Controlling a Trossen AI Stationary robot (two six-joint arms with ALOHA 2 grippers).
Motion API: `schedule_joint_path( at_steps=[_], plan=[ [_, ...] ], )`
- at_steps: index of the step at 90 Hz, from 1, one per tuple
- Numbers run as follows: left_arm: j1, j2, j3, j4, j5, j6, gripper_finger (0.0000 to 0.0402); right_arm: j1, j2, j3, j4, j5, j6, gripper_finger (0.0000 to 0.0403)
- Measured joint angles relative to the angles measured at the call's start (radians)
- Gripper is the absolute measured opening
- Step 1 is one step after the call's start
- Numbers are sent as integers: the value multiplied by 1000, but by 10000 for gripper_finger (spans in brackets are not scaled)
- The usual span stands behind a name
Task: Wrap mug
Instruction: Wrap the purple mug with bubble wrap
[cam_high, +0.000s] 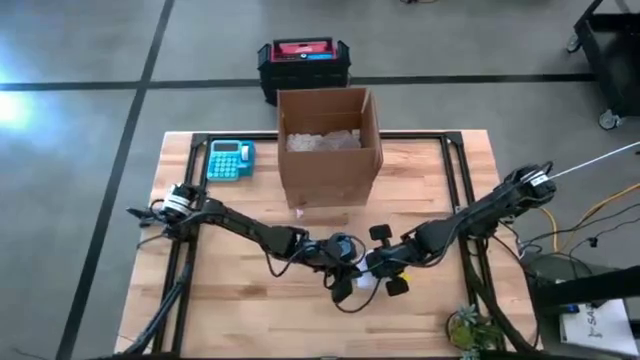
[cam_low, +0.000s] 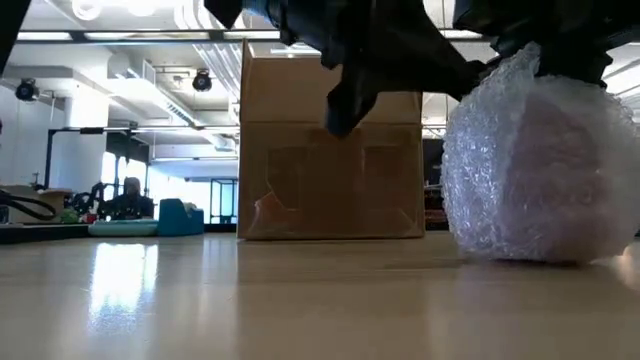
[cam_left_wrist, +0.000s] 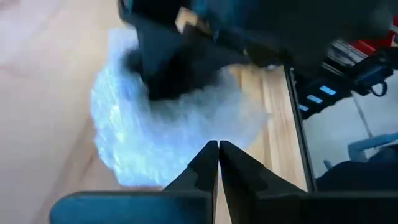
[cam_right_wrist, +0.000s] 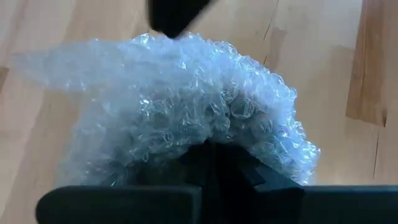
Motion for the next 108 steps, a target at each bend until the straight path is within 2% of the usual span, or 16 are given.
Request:
schedule_joint_path(
  at_steps=[13,34,52,74,94,108],
  plan=[
    [0,-1,0,-4,-52,6,1,0,1,31,-30,-3,-2,14],
    [5,40,1,17,-52,9,2,0,1,177,-260,5,2,14],
    [11,46,1,26,-49,9,1,23,0,229,-221,5,-19,14],
    [11,47,1,36,-50,10,1,39,0,114,-50,-1,-16,14],
    [12,46,1,65,-53,9,5,34,-4,-15,-16,8,50,14],
    [12,51,1,151,-70,41,3,32,-5,-37,15,11,61,14]
  ],
)
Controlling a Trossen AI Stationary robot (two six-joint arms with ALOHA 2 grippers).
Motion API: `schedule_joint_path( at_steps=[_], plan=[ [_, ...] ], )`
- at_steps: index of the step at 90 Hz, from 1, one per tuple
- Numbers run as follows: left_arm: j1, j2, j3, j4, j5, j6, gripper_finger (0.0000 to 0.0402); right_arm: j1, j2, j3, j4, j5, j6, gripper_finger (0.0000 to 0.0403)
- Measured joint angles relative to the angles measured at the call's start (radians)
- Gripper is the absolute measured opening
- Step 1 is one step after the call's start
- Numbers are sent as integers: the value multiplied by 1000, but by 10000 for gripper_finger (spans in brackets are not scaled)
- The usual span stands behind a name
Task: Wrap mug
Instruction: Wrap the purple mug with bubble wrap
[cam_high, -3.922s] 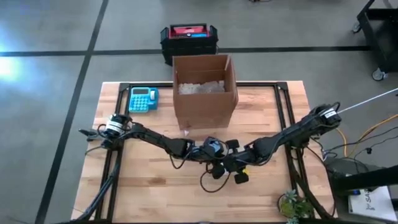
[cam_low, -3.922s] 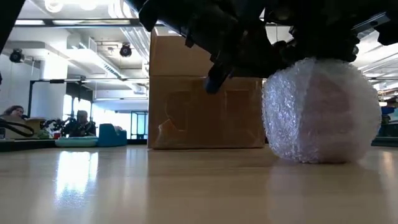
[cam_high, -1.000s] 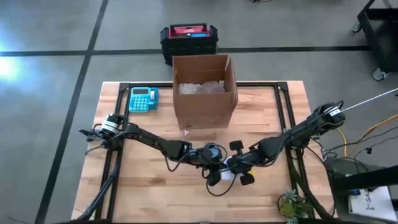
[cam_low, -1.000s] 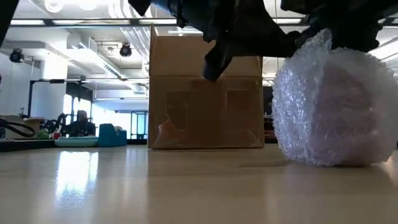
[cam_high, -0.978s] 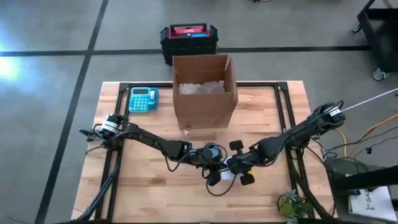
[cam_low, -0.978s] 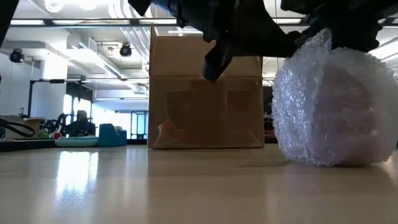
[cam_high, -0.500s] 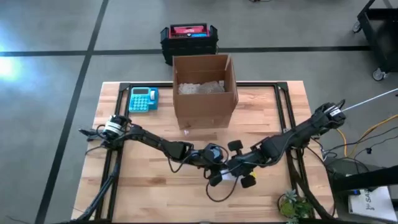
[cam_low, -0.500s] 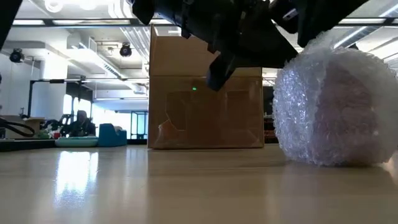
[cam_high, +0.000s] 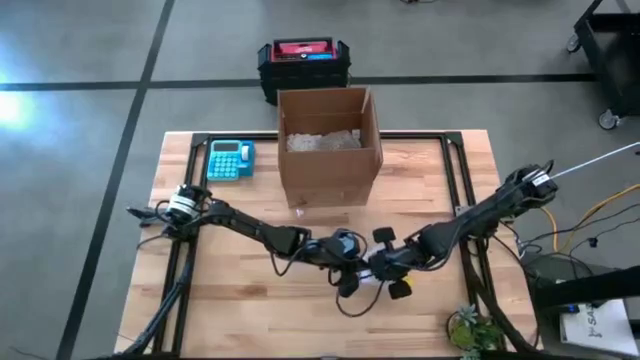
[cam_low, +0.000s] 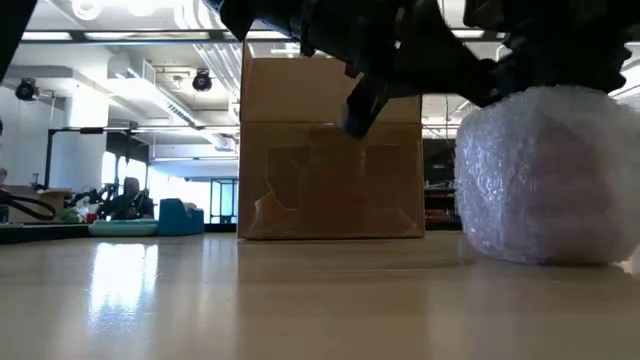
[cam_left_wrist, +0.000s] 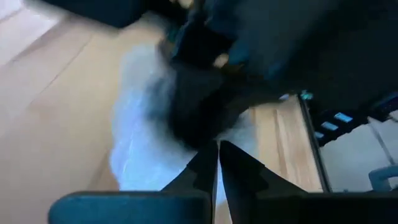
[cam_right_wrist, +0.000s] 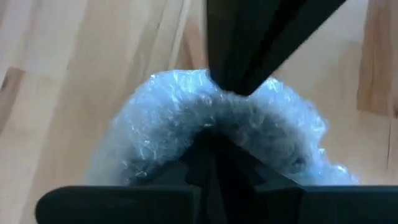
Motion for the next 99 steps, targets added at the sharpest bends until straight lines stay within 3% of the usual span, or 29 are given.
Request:
schedule_joint_path(
  at_steps=[23,46,64,75,99],
  plan=[
    [10,66,2,31,4,11,1,1,7,61,-22,-14,-43,14],
    [15,77,4,33,10,14,1,1,-1,269,-375,-2,-97,14],
    [16,80,1,76,11,31,1,1,-11,296,-514,131,-98,14],
    [16,80,0,79,11,32,5,0,-11,238,-452,135,-88,14],
    [16,80,0,83,15,32,1,7,10,67,-141,43,-80,13]
  ],
)
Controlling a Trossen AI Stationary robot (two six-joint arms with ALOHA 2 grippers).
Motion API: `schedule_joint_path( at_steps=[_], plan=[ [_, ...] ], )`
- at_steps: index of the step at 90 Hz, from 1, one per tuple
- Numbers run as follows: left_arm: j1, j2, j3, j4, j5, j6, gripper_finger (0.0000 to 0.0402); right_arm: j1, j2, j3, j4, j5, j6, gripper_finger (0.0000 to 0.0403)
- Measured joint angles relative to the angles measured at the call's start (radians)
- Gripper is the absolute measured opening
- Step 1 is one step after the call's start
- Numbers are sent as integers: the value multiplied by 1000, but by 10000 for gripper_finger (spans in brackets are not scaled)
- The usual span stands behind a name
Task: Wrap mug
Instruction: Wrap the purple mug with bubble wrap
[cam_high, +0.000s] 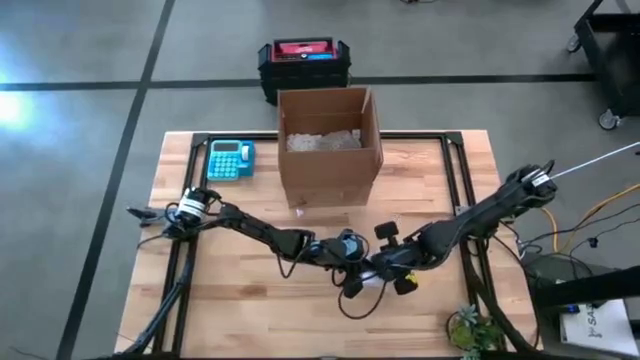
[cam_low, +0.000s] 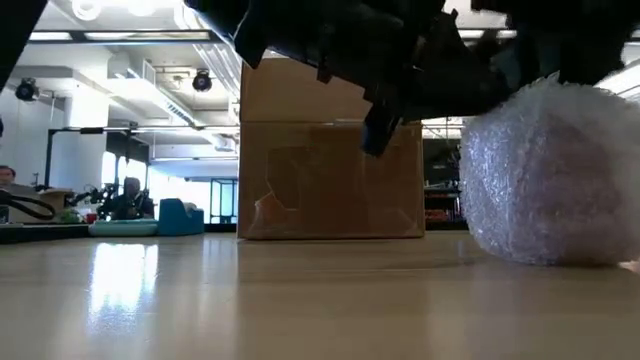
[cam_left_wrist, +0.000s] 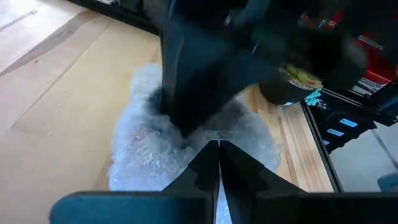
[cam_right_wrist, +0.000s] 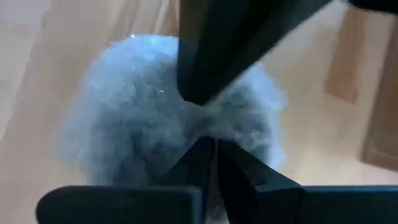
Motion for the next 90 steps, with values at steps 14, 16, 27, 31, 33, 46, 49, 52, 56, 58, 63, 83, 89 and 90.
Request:
schedule_joint_path(
  at_steps=[14,16,27,31,33,46,49,52,56,58,63,83,89,90],
  plan=[
    [0,0,0,2,0,0,3,-1,24,-55,85,0,0,13],
    [0,0,0,3,0,0,3,-1,25,-55,85,0,0,13],
    [0,0,0,5,0,0,4,-1,24,-16,27,-12,-4,13],
    [0,0,0,5,0,0,4,-1,18,16,-15,-21,-12,13],
    [0,0,0,5,0,0,4,-1,15,34,-43,-26,-15,13],
    [0,0,0,5,-2,0,4,0,-21,177,-198,-37,-24,14],
    [0,0,0,5,-4,0,4,0,-26,205,-240,-37,-26,14],
    [0,0,0,5,-4,0,4,0,-29,228,-269,-36,-25,14],
    [0,0,0,5,-4,0,4,0,-33,250,-301,-35,-25,14],
    [0,0,0,4,-5,0,4,0,-35,258,-318,-34,-25,14],
    [0,0,0,5,-5,0,4,0,-45,272,-344,-32,-21,14],
    [0,0,0,4,-6,0,4,0,-60,212,-337,-25,23,14],
    [0,0,0,5,-5,0,4,0,-62,166,-257,-21,25,14],
    [0,0,0,5,-5,0,4,0,-62,155,-241,-21,25,14]
  ],
)
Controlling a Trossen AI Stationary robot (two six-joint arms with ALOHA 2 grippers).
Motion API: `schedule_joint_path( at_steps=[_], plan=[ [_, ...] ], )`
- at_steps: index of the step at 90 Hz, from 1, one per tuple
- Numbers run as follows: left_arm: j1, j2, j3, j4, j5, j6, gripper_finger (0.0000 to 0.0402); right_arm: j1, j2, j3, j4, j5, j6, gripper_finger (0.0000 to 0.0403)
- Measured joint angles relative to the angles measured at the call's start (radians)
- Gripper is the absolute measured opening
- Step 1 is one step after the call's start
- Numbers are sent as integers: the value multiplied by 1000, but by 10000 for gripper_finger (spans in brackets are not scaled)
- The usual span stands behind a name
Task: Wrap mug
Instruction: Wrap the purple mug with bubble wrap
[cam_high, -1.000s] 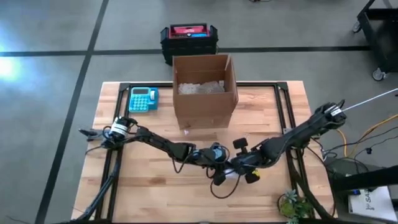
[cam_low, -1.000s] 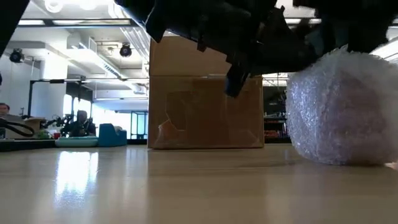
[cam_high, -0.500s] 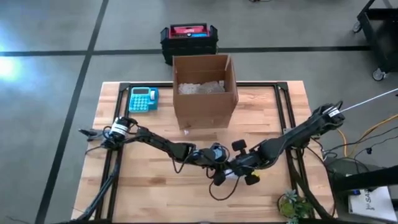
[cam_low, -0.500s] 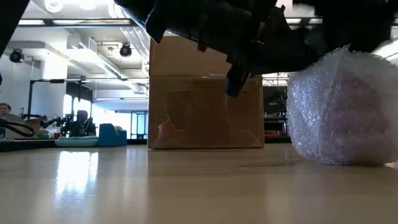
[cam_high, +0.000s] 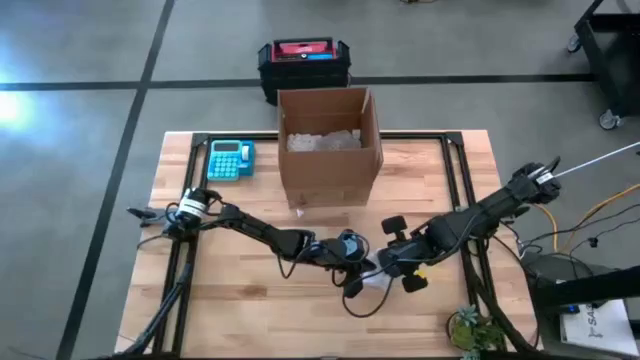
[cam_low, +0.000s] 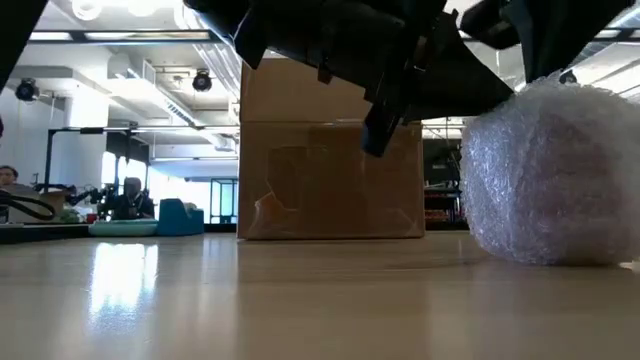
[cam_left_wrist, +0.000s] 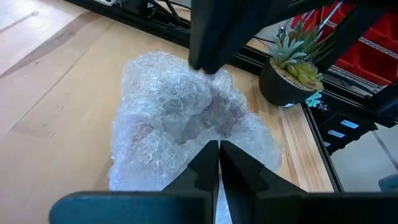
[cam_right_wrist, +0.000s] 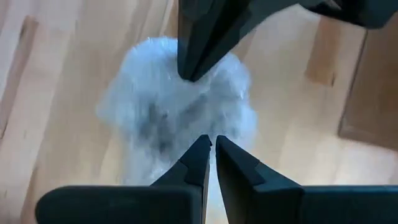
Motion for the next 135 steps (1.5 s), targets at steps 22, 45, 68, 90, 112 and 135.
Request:
schedule_joint_path(
  at_steps=[22,45,68,90,112,135],
  plan=[
    [0,0,0,5,2,0,4,-2,16,-204,277,14,-8,14],
    [0,0,0,7,1,0,4,1,32,-132,197,-4,7,13],
    [0,0,0,8,1,0,4,25,-8,24,-19,-5,49,13],
    [0,0,0,10,-1,0,4,0,21,-126,157,32,48,13],
    [-1,0,0,20,0,1,4,-2,100,-208,313,36,45,13],
    [-3,0,7,16,11,29,4,-4,114,-216,466,-40,-42,13]
  ],
)
